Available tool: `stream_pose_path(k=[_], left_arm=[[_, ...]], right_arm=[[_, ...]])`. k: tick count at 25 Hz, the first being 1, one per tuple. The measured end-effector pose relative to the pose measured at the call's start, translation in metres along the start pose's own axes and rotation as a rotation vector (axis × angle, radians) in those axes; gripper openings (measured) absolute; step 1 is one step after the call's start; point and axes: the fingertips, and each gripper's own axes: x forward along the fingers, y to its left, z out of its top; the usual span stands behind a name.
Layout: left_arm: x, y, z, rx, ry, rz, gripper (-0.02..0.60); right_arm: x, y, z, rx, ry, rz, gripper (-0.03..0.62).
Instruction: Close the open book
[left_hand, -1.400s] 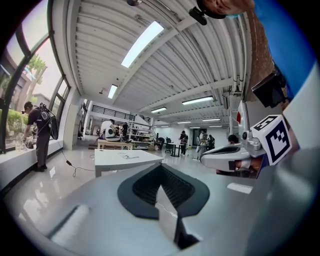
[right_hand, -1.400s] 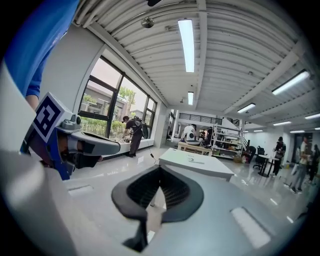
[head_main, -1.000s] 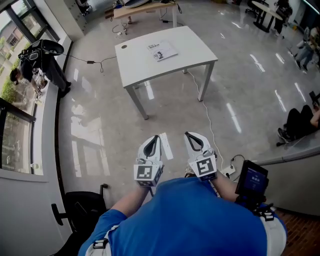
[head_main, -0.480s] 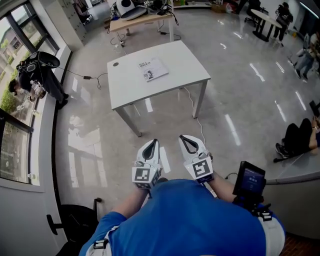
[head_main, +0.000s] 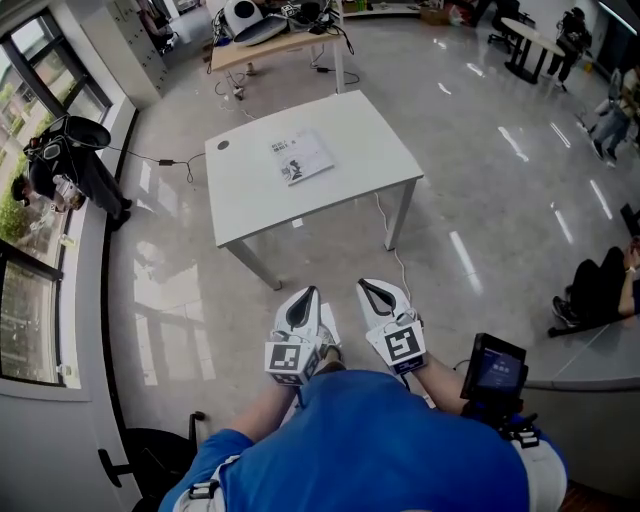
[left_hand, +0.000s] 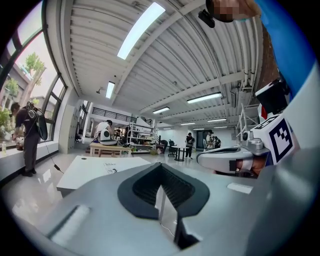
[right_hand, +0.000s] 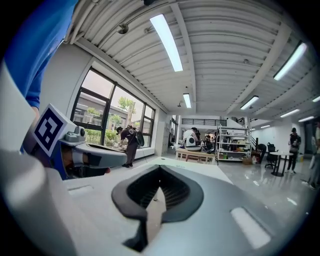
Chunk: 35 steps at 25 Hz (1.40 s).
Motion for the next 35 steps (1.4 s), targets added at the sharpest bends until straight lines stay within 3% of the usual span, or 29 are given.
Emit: stream_pose_path(k=[8,18,25,35], left_arm=[[0.075,0.087,0.005,-0.035,-0.013,0.038,0.006],[0.133,0.191,0.011,0.012,-0.029,0.01,0.006],[0.163,0.227,0.004,-0.007,0.014,0.002,0.006],[0.249,0.262,-0.005,-0.03,0.089,0.051,0.006]], right_arm=[[0.109,-0.034,0.006,0.014,0.021,0.002,0.003],[0.232,-0.052,0.019,0.025,0.024,-0.014,0.003],[0.27,-0.069,0.012,0.04,0.098,-0.054,0.003],[0.342,-0.141,-0.014,0.095,0.156,-0.059,0.003]])
